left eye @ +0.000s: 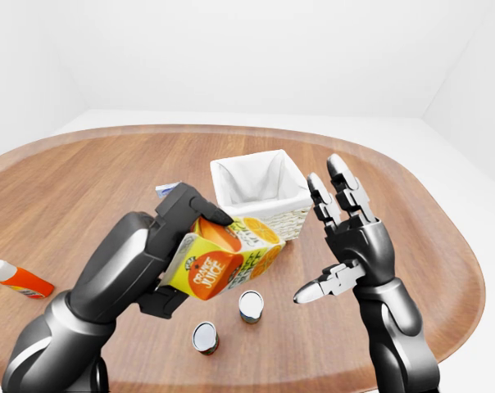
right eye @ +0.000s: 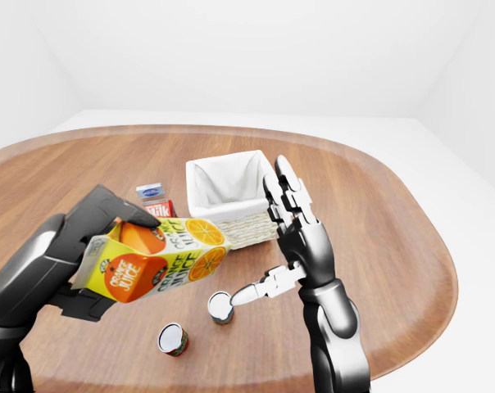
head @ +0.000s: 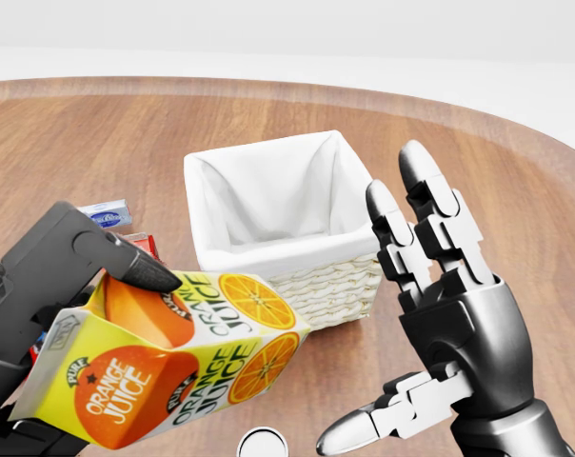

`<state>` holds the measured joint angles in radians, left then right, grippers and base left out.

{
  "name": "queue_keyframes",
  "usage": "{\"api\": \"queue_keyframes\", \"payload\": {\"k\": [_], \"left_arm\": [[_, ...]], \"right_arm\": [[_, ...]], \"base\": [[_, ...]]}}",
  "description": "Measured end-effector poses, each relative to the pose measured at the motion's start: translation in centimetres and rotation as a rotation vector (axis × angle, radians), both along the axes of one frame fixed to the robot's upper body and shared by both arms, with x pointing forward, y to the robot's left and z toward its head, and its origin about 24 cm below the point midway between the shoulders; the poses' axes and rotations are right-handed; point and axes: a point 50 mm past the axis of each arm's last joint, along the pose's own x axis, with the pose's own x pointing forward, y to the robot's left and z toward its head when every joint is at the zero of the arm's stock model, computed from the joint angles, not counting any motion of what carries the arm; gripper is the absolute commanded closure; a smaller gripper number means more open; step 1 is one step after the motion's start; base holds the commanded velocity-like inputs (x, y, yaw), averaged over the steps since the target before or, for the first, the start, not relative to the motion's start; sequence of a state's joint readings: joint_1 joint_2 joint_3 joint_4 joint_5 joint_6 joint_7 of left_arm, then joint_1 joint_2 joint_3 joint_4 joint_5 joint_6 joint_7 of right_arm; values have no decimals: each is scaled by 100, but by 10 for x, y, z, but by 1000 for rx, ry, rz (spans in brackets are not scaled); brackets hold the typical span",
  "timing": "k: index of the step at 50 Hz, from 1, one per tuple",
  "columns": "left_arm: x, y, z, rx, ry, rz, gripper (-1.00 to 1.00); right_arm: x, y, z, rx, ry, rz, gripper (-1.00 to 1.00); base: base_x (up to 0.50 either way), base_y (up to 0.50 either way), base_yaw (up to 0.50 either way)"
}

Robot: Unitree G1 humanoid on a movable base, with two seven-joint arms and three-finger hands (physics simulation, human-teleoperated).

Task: Pick up the orange juice, and put it in the basket.

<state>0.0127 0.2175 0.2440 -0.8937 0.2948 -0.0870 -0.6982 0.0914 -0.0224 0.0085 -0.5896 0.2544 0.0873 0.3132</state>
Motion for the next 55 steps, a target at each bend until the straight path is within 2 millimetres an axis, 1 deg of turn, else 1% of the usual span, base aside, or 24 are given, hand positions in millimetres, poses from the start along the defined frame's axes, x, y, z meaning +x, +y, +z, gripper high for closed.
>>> {"api": "queue_keyframes", "payload": {"k": [8, 13, 17, 25, 31, 35, 46, 55], "left_arm": [[2, -12, 22, 42, -129, -71, 100], [7, -19, 37, 70, -206, -111, 100], [16, -24, 49, 91, -255, -135, 100], [39, -32, 72, 118, -304, -156, 100], [61, -35, 86, 127, -292, -148, 100], [76, -36, 92, 132, -266, -135, 100], [113, -40, 104, 138, -179, -99, 100], [147, -41, 107, 146, -69, -54, 100]], "right_arm": [[0, 0, 0, 0, 2, 0, -100], [0, 1, -1, -1, 6, 2, -100], [0, 1, -2, -1, 8, 4, -100], [0, 1, -2, -2, 10, 5, -100], [-1, 1, -1, -1, 6, 5, -100], [-1, 1, -1, -1, 5, 6, -100], [-1, 0, 0, 0, -2, 5, -100], [-1, 0, 1, 2, -5, 4, -100]], "base": [[0, 0, 0], [0, 0, 0], [0, 0, 0], [0, 0, 0], [0, 0, 0], [0, 0, 0], [0, 0, 0], [0, 0, 0]]}}
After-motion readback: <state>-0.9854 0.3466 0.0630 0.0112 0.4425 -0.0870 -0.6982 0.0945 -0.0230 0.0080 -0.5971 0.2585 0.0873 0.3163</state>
